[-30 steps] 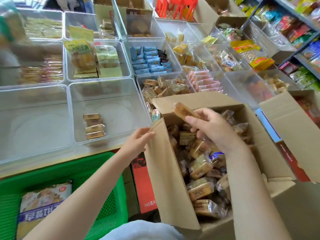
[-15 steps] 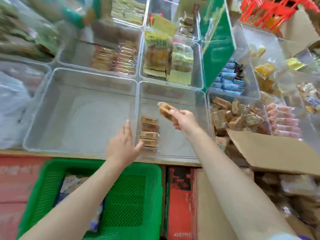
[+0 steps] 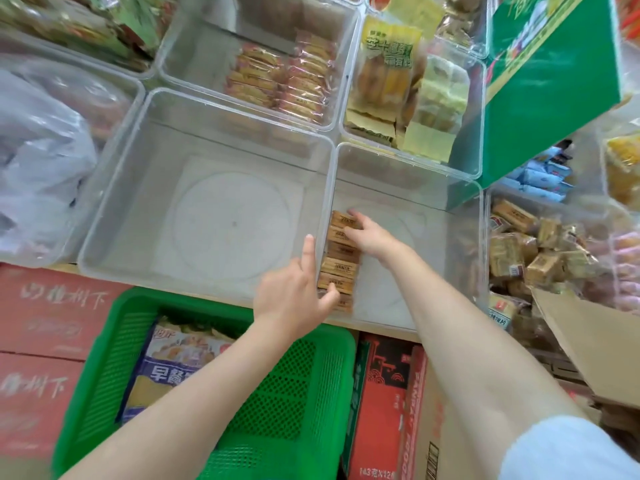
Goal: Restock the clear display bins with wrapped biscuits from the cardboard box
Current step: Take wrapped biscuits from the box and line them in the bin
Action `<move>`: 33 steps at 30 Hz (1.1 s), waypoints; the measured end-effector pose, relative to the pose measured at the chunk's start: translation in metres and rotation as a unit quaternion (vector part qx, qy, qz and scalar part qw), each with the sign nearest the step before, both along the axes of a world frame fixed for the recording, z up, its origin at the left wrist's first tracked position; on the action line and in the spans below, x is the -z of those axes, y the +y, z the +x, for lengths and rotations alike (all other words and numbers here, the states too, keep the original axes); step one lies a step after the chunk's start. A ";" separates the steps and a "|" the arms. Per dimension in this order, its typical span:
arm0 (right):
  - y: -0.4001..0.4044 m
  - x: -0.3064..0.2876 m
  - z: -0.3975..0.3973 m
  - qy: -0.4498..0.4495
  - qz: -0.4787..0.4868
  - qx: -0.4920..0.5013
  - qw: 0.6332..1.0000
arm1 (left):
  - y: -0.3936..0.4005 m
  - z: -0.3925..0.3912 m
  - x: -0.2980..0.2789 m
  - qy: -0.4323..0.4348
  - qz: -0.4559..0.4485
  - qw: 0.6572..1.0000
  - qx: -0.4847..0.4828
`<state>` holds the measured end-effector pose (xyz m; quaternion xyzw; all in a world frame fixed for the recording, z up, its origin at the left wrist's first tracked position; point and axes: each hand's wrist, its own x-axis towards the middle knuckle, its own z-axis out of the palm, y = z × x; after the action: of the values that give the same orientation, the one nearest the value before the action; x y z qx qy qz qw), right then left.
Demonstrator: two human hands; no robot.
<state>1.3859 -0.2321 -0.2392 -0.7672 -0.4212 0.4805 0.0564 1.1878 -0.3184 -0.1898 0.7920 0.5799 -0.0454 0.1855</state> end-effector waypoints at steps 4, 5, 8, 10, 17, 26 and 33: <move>-0.022 -0.031 -0.017 -0.059 0.028 0.040 0.997 | -0.002 0.002 0.002 -0.032 -0.010 0.999 -0.007; -0.032 -0.043 -0.019 -0.077 0.052 0.043 0.995 | -0.002 0.001 0.003 -0.044 -0.020 0.999 -0.015; -0.074 -0.091 -0.016 -0.053 0.134 0.024 0.989 | -0.003 0.000 0.002 -0.077 0.017 0.997 -0.020; -0.113 -0.129 -0.004 -0.037 0.193 0.038 0.980 | -0.015 0.012 -0.010 -0.151 0.069 0.986 -0.021; -0.267 -0.213 0.072 -0.201 0.358 0.168 0.896 | -0.124 0.118 -0.096 -0.366 -0.149 0.917 0.051; -0.376 -0.215 0.137 -0.280 0.248 0.122 0.920 | -0.211 0.188 -0.104 -0.392 -0.319 0.863 0.012; -0.413 -0.195 0.147 -0.378 -0.005 -0.011 0.926 | -0.211 0.184 -0.104 -0.412 -0.349 0.842 -0.003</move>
<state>1.5326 -0.6447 -0.0444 -0.8874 -0.4173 0.1577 -0.1158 1.3723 -0.5292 -0.0861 0.6186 0.3982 0.0866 0.6718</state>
